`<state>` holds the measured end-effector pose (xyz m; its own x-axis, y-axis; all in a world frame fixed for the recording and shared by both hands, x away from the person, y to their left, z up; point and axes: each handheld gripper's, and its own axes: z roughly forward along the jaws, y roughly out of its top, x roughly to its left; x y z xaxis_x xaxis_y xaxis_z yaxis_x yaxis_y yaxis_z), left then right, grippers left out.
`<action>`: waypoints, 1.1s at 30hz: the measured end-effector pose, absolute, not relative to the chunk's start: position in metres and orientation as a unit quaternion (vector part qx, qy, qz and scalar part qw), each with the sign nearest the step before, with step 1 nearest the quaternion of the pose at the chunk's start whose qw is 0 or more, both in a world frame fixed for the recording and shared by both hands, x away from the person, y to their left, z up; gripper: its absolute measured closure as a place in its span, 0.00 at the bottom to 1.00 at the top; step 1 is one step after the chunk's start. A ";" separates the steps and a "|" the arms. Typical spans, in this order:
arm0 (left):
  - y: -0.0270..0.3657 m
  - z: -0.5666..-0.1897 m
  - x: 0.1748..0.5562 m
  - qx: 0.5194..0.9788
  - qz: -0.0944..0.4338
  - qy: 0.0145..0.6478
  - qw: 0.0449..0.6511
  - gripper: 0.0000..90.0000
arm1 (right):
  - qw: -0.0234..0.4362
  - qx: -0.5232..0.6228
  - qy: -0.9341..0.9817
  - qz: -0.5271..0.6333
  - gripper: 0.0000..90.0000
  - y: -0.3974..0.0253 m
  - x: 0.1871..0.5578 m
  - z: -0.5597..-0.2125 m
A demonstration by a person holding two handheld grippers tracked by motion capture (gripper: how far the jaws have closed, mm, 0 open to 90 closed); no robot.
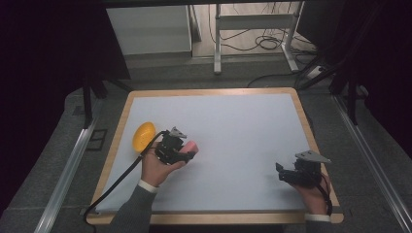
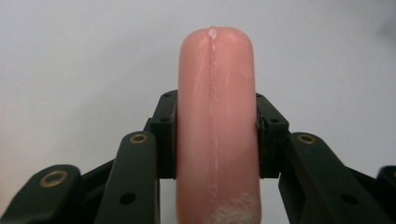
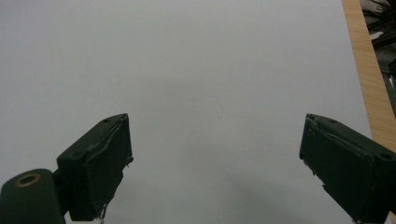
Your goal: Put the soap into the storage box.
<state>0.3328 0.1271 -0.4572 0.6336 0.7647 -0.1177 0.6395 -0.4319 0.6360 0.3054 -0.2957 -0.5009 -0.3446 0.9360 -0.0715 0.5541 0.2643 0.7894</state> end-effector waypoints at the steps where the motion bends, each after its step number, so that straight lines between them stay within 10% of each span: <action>1: 0.129 -0.457 0.333 0.842 0.096 0.417 0.330 0.67 | 0.278 0.500 0.745 0.343 0.10 -0.296 0.305 -0.501; 33: 0.161 -0.446 0.342 0.819 0.120 0.447 0.338 0.67 | 0.280 0.501 0.744 0.343 0.10 -0.297 0.305 -0.501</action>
<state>0.3420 0.1610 -0.4457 0.5710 0.8142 -0.1049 0.6516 -0.3718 0.6612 0.3054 -0.2968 -0.5008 -0.3412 0.9372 -0.0727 0.5534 0.2628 0.7903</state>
